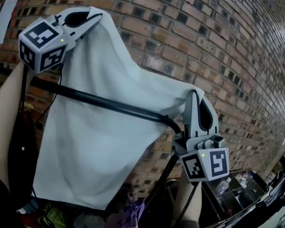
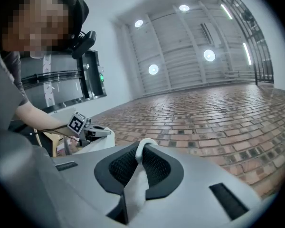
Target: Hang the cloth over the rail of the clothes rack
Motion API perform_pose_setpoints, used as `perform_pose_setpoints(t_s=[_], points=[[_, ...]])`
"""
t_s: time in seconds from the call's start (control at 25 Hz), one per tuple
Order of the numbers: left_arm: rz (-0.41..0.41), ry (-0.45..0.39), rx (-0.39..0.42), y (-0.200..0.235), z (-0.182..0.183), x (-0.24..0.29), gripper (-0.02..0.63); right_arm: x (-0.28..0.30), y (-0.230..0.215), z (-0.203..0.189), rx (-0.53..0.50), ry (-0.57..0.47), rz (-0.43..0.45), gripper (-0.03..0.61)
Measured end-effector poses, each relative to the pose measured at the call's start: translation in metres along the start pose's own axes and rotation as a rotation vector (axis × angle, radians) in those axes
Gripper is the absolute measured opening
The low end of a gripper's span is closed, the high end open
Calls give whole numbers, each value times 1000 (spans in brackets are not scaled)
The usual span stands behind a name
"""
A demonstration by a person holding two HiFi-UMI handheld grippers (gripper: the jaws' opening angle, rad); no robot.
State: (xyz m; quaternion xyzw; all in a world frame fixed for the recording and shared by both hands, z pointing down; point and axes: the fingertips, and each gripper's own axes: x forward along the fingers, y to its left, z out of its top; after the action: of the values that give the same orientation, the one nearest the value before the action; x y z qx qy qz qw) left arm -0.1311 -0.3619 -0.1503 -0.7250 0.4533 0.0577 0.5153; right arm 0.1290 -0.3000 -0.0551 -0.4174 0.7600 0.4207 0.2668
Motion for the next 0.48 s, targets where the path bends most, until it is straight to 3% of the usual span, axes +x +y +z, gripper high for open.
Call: perform_pose_setpoints(t_s=[0.08, 0.2, 0.32, 0.48], points=[[-45, 24, -38, 4, -11, -6, 31, -1, 3, 0, 15, 23, 27, 43], [-97, 76, -17, 1, -17, -21, 31, -7, -1, 5, 9, 34, 12, 43], [-63, 96, -30, 11, -12, -42, 31, -6, 3, 10, -3, -8, 19, 43], [-16, 96, -61, 24, 3, -70, 31, -2, 35, 25, -6, -93, 117, 43]])
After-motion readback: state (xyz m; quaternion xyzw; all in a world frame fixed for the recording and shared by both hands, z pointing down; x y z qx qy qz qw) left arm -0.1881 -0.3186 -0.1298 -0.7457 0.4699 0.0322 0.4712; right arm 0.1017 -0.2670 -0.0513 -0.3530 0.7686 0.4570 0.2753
